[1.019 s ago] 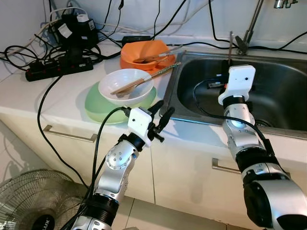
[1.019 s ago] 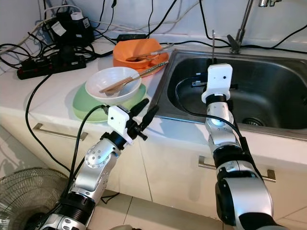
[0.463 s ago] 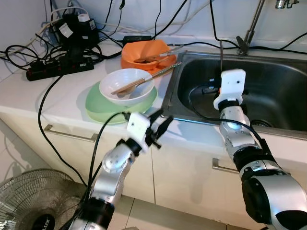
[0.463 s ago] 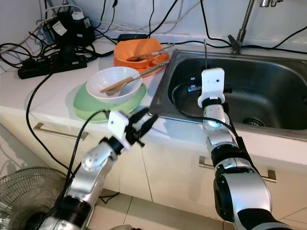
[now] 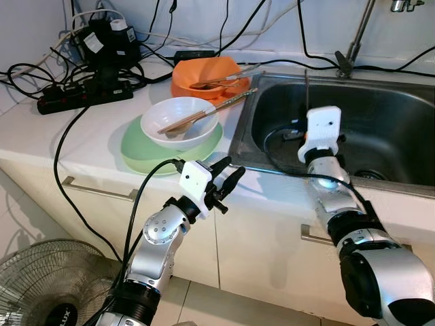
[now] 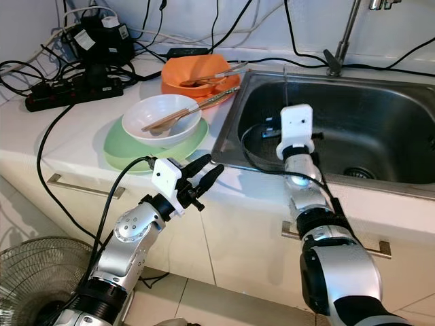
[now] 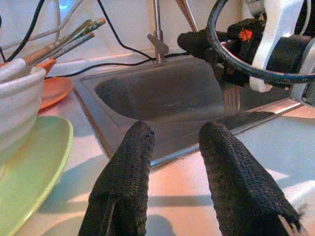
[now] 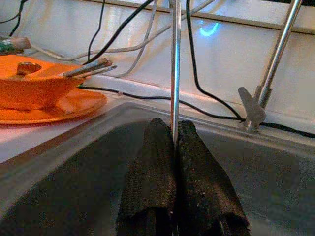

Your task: Kitchen organization

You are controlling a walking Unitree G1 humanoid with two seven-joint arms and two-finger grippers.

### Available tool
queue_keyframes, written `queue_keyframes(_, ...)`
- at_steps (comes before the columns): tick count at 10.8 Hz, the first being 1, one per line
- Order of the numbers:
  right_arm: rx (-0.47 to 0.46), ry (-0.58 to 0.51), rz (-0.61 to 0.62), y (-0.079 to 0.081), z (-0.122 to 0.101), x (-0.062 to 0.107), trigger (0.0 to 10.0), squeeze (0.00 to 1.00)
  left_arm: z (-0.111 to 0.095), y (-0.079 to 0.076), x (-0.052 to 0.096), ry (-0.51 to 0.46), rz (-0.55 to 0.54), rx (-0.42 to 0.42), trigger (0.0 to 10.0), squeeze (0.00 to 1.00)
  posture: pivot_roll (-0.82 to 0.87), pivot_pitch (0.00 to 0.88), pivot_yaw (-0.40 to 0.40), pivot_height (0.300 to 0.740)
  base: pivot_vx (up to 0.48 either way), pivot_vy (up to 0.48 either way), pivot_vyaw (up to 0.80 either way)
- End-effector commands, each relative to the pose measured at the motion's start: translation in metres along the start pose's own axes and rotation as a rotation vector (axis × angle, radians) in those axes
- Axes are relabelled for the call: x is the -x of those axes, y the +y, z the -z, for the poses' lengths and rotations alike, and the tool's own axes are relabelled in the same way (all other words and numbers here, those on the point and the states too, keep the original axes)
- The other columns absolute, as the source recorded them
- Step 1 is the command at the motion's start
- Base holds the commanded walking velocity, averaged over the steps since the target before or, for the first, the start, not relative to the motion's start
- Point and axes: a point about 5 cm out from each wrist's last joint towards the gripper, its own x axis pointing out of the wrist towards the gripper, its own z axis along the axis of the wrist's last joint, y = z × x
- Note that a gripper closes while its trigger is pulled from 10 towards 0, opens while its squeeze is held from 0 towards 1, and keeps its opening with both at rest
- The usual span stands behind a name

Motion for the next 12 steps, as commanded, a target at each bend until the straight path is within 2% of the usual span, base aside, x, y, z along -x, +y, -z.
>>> queue_keyframes(1,-0.001,0.002,-0.016,0.003,0.0,0.0,10.0,0.75,-0.003,0.001,0.001,-0.002,0.007,-0.007,10.0,0.0,0.1,0.0,0.058,0.74,0.0,0.0,0.0)
queue_keyframes(2,-0.002,0.002,-0.016,0.003,0.0,0.0,10.0,0.88,-0.003,0.001,0.001,-0.001,0.008,-0.006,10.0,0.0,0.1,0.0,0.059,0.74,0.0,0.0,0.0)
queue_keyframes(5,-0.006,-0.001,-0.013,0.003,-0.001,-0.001,10.0,0.88,-0.003,0.0,0.0,0.001,0.011,-0.004,10.0,0.0,0.1,0.0,0.059,0.74,0.0,0.0,0.0)
queue_keyframes(6,-0.004,-0.006,-0.013,0.004,-0.002,-0.001,10.0,0.79,-0.003,0.0,0.001,0.001,0.011,-0.004,10.0,0.0,0.1,0.0,0.059,0.74,0.0,0.0,0.0)
queue_keyframes(7,-0.002,-0.019,-0.012,0.004,-0.004,-0.002,10.0,0.0,-0.003,0.0,0.001,0.002,0.009,-0.003,10.0,0.0,0.1,0.0,0.06,0.74,0.0,0.0,0.0)
queue_keyframes(9,-0.017,-0.088,0.016,0.0,-0.015,-0.004,10.0,0.0,-0.002,0.0,0.001,0.001,0.0,-0.004,10.0,0.0,0.09,0.0,0.06,0.74,0.0,0.0,0.0)
queue_keyframes(10,-0.033,-0.161,0.042,-0.006,-0.023,-0.003,10.0,0.0,-0.002,0.001,0.001,0.001,-0.016,-0.001,10.0,0.0,0.08,0.0,0.06,0.74,0.0,0.0,0.0)
queue_keyframes(12,-0.045,-0.21,0.059,-0.013,-0.027,0.004,10.0,0.0,-0.001,0.002,-0.001,-0.001,-0.034,0.0,10.0,0.0,0.07,0.0,0.061,0.74,0.0,0.0,0.0)
